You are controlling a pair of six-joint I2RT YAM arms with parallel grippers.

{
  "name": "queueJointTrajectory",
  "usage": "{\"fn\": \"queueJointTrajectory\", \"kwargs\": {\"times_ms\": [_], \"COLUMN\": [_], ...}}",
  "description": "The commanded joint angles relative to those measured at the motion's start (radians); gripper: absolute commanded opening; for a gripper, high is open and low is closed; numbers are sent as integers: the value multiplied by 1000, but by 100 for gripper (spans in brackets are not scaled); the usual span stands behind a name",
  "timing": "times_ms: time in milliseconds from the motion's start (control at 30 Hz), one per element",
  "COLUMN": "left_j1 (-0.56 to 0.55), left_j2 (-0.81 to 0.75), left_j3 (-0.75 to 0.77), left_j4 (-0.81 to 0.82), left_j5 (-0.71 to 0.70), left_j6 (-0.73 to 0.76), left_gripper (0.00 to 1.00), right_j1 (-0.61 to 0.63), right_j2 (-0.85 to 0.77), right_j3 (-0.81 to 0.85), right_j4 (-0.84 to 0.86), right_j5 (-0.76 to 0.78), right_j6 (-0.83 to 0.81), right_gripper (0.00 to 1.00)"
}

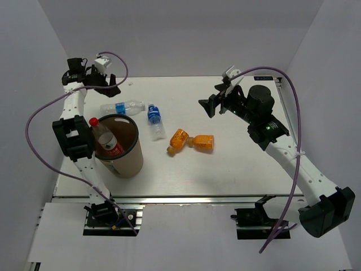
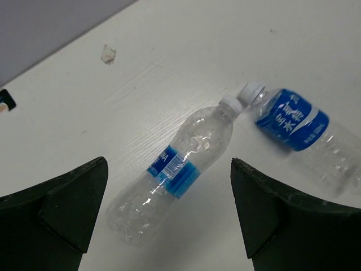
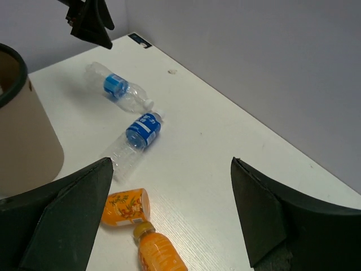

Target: Put the plastic bottles in the bin

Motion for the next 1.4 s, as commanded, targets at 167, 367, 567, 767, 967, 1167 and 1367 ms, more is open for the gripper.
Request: {"fn": "queueJointTrajectory", "kwargs": {"times_ms": [167, 367, 567, 767, 967, 1167, 1367], "left_j1": [12, 11, -5, -26, -28, -28, -26], "left_j2": [174, 240, 272, 257, 254, 247, 195], "left_j3": [169, 138, 111, 14, -21, -48, -68], "left_j4": [-254, -222, -319, -251, -214, -254, -268], "left_j5": [91, 94, 128, 57, 45, 71, 77], "left_j6": [296, 288, 412, 380, 368, 431, 457], "left_gripper": [98, 98, 98, 98, 96, 70, 30], "right_j1": [-35, -41, -42, -42, -44, -44, -45], "right_j2": [68, 102, 87, 33, 16, 10, -4], "right_j3": [17, 34, 19, -22, -44, -48, -61], "right_j4": [-42, -48, -74, -48, -19, -16, -7], "right_j5": [27, 36, 42, 59, 54, 68, 73], "right_j6": [6, 6, -3, -6, -3, 1, 3], "right_gripper": [90, 89, 89, 89, 89, 89, 89]}}
